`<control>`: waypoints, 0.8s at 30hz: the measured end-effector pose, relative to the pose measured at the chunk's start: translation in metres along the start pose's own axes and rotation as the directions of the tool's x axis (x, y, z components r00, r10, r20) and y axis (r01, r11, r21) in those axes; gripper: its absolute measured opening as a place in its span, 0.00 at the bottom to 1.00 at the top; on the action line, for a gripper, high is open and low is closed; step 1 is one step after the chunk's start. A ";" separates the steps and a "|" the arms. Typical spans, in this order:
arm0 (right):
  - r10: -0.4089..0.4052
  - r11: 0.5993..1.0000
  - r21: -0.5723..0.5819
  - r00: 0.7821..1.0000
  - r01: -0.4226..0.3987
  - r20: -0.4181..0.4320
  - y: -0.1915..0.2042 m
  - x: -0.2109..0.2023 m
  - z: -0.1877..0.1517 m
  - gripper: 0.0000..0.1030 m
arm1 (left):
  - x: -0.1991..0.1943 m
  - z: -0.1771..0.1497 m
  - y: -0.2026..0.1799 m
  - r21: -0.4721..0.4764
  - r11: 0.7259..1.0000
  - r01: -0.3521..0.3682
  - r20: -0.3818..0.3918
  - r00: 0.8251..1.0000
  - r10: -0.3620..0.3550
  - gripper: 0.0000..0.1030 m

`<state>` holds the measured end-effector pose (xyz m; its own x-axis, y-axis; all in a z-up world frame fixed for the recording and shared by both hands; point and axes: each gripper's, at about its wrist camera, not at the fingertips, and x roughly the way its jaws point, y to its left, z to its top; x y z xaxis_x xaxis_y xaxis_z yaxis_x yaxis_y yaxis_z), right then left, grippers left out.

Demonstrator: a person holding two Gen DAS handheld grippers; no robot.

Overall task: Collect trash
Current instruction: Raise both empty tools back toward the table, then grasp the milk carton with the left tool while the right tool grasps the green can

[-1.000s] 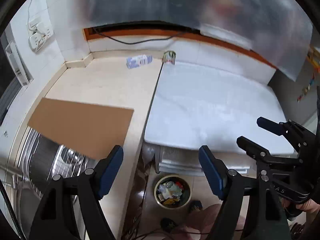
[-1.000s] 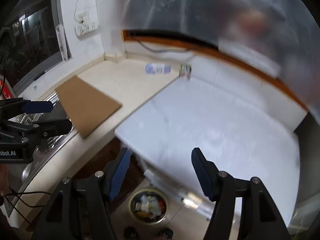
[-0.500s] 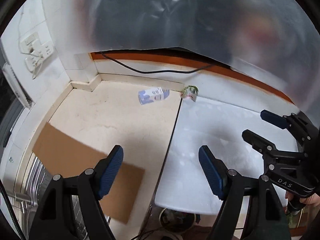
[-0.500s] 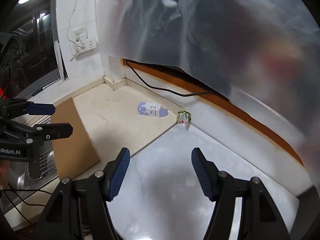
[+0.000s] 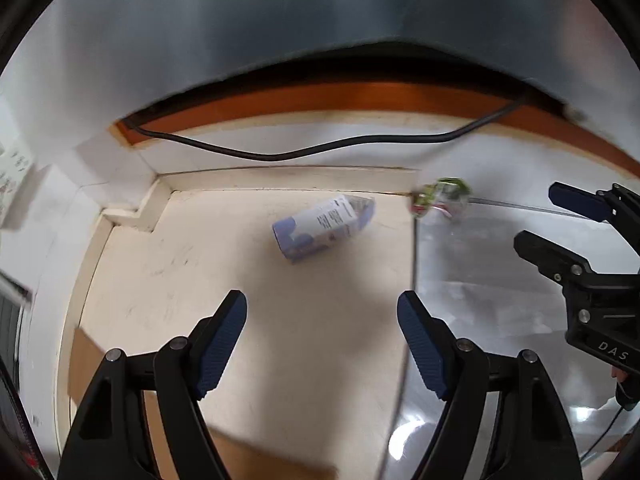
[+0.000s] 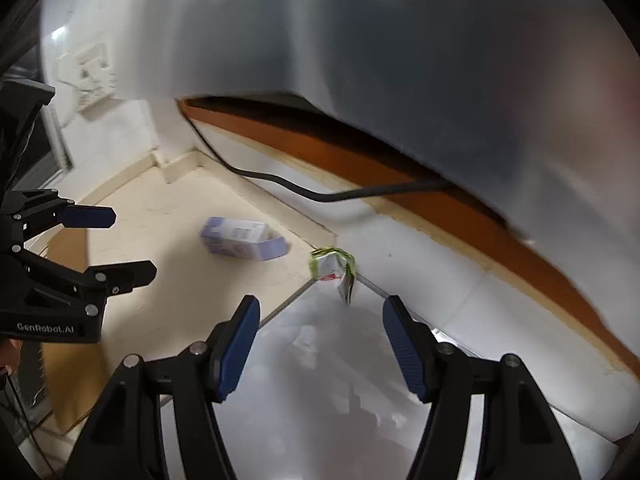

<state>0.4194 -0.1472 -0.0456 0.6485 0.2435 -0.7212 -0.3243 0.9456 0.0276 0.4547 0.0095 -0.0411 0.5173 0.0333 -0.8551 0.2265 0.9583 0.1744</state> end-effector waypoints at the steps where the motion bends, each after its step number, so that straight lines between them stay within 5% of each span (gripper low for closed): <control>1: -0.009 1.000 0.011 1.000 0.009 -0.010 -0.002 0.013 0.001 0.62 | 0.010 0.003 0.002 0.007 1.000 0.005 -0.001 1.000 -0.005 0.74; 15: -0.012 0.993 0.114 0.999 0.017 -0.045 -0.010 0.109 0.003 0.62 | 0.101 0.029 0.014 0.174 0.982 0.075 0.091 0.992 -0.092 0.74; 24: -0.034 0.993 0.111 0.998 0.040 -0.057 -0.002 0.139 0.006 0.62 | 0.136 0.035 0.004 0.269 0.960 0.082 0.067 0.992 -0.104 0.74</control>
<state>0.5141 -0.1143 -0.1418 0.6189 0.1987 -0.7599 -0.2194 0.9727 0.0757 0.5554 0.0079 -0.1398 0.5452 -0.0854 -0.8339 0.4815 0.8462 0.2282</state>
